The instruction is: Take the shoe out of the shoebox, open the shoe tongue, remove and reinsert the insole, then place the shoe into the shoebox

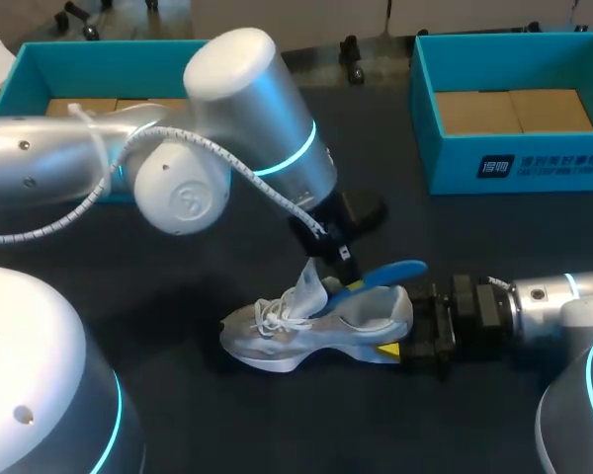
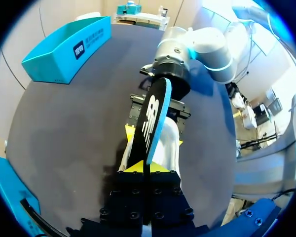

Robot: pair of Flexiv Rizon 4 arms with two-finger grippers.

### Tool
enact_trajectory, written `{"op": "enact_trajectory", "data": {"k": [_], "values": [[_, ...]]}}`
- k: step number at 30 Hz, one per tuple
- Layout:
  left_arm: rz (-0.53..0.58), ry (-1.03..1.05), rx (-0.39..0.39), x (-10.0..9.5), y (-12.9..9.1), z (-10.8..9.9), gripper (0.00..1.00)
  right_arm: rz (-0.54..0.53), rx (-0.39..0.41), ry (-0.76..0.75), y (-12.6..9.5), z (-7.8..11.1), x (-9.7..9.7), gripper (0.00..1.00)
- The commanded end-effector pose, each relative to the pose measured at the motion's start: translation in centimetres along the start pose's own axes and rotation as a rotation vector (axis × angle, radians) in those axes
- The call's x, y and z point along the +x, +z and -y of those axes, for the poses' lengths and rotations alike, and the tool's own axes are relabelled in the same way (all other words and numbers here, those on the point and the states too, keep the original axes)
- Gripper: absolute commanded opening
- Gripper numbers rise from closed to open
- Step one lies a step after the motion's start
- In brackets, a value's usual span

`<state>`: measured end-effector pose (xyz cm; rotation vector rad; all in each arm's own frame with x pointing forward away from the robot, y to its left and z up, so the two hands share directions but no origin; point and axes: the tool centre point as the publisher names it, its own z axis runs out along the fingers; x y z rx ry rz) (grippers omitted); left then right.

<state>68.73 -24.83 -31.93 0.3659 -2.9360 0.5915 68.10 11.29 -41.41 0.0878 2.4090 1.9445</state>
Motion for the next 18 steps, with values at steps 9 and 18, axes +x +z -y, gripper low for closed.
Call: {"op": "enact_trajectory", "data": {"k": [9,18], "values": [[0.087,0.000,0.005,0.6,0.9,1.1,0.01,0.000,0.005,0.000,0.0,-0.2,0.1,0.00],[0.109,0.022,0.005,1.4,0.9,1.4,0.35,0.000,0.005,0.000,0.0,-0.2,0.1,0.00]]}}
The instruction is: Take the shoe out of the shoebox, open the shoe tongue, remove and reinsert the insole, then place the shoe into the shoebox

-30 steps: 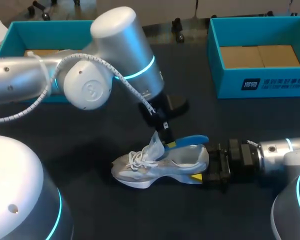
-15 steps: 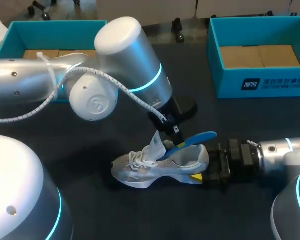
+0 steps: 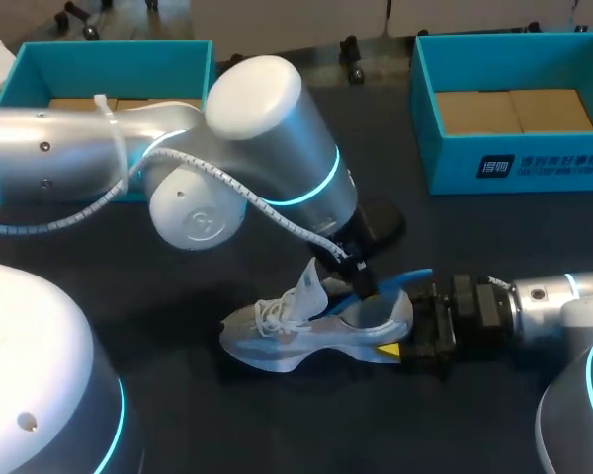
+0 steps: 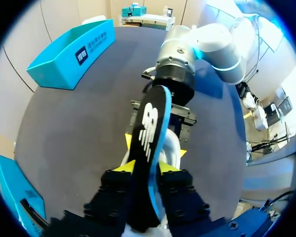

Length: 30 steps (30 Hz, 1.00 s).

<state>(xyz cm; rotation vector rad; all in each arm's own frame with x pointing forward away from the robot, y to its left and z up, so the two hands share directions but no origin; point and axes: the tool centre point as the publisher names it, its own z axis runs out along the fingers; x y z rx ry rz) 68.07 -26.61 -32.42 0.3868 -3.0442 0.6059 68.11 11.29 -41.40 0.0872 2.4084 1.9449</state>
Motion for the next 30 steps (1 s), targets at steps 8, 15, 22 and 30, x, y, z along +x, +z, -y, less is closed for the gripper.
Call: {"op": "enact_trajectory", "data": {"k": [8,15,22,30], "values": [[0.005,0.040,-0.007,0.7,-2.2,-0.4,0.40,0.000,0.005,0.000,0.0,-0.2,0.1,0.00],[0.047,0.051,-0.004,0.7,-4.4,-0.8,0.41,0.000,0.005,0.000,0.0,-0.2,0.1,0.00],[0.116,0.065,0.007,1.7,-5.7,-0.4,0.37,0.000,0.005,0.000,0.0,-0.2,0.1,0.00],[0.204,0.095,0.047,3.4,-6.2,0.7,0.38,0.000,0.005,0.000,0.0,-0.2,0.1,0.00]]}}
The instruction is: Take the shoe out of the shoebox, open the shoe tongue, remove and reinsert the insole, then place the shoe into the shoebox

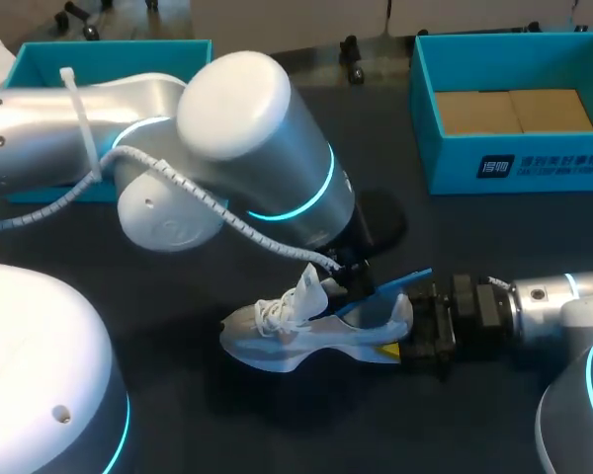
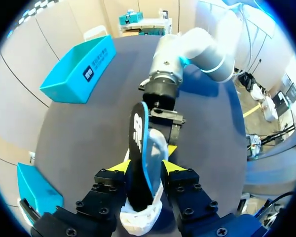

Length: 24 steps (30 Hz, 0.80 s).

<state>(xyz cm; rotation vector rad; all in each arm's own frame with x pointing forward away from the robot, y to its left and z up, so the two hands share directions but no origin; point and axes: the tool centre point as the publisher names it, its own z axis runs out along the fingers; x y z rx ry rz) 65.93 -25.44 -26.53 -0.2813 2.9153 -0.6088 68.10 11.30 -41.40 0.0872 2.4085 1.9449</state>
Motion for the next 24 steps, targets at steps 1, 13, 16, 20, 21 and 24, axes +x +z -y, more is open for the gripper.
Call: {"op": "enact_trajectory", "data": {"k": [1,13,16,20,21,24], "values": [[0.063,0.010,0.007,1.4,-0.4,0.3,0.38,0.000,0.005,0.000,0.0,-0.2,0.1,0.00],[0.174,0.014,0.037,2.2,1.0,2.1,0.36,0.000,0.005,0.000,0.0,-0.2,0.1,0.00],[0.195,0.008,0.037,2.1,1.5,2.4,0.36,0.000,0.005,0.000,0.0,-0.2,0.1,0.00],[0.236,-0.003,0.044,1.8,2.5,2.9,0.34,0.000,0.005,0.000,0.0,-0.2,0.1,0.00],[0.241,-0.005,0.043,1.8,2.8,3.0,0.33,0.000,0.005,0.000,0.0,-0.2,0.1,0.00],[0.248,-0.012,0.038,1.4,3.1,3.2,0.24,0.000,0.005,0.000,0.0,-0.2,0.1,0.00]]}}
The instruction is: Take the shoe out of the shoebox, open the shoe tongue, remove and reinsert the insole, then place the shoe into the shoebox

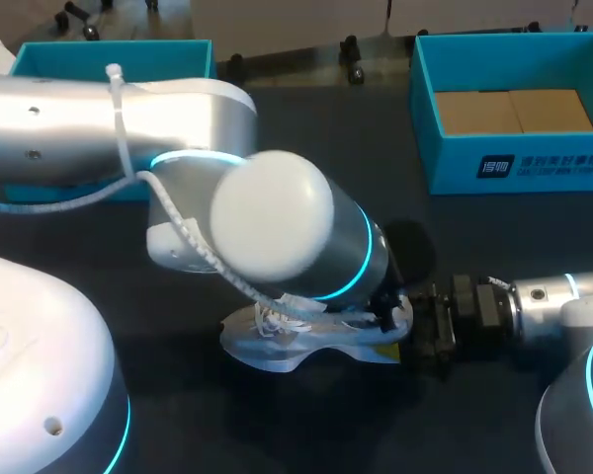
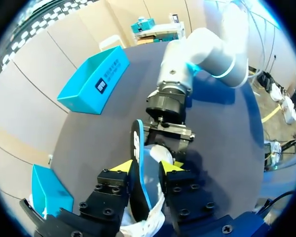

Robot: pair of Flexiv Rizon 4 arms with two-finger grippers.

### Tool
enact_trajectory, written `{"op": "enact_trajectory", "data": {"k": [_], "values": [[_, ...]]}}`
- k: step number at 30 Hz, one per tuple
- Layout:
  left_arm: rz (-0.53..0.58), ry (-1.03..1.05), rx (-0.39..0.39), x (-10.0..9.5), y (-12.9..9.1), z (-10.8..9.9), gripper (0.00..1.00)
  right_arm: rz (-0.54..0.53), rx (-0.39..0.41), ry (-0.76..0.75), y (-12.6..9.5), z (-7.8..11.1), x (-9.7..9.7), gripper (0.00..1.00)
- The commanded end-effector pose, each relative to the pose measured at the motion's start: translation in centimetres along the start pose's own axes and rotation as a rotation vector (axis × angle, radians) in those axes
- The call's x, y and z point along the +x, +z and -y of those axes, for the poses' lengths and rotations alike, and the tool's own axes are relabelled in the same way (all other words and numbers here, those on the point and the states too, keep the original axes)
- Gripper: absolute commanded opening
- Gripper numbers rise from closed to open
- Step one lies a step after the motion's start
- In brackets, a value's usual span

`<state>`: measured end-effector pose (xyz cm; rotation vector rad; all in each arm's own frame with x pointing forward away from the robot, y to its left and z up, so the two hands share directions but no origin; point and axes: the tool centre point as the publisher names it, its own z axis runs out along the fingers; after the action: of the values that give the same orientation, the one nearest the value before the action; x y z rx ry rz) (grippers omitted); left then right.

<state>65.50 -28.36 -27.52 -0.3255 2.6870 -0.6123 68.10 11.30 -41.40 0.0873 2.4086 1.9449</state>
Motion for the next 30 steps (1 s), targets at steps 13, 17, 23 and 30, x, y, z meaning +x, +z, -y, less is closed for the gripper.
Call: {"op": "enact_trajectory", "data": {"k": [13,17,23,30], "values": [[0.045,-0.006,-0.028,0.2,0.2,1.0,0.00,0.000,0.005,0.000,0.0,-0.2,0.1,0.00],[0.041,-0.004,-0.016,0.3,-1.4,1.0,0.00,0.000,0.005,0.000,0.0,-0.2,0.1,0.00],[0.003,0.030,0.002,0.6,-2.8,0.3,0.00,0.000,0.005,0.000,0.0,-0.2,0.1,0.00],[0.007,0.040,0.039,0.8,-5.7,-0.2,0.00,0.000,0.005,0.000,0.0,-0.2,0.1,0.00]]}}
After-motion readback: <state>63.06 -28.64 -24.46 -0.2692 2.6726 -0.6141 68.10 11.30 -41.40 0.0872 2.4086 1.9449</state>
